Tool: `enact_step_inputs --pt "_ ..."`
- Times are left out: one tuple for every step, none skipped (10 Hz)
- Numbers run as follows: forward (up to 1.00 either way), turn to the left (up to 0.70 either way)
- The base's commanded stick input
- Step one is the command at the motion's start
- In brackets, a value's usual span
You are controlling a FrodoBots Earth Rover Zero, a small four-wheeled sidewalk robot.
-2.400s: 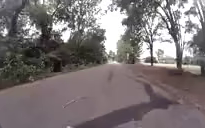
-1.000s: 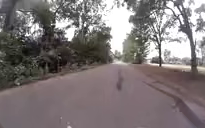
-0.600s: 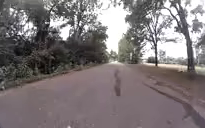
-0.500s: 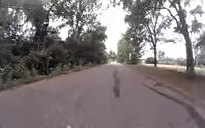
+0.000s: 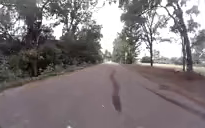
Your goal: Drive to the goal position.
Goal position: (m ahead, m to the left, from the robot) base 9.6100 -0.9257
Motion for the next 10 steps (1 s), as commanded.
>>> enact_step_inputs --pt "1.0 -0.08" --pt "1.0 -0.08" --pt "1.0 -0.08" --pt "1.0 -0.08" --pt "1.0 -0.08" --pt "1.0 -0.08" --pt "1.0 -0.08" --pt "1.0 -0.08" --pt "1.0 -0.08" --pt "1.0 -0.08"
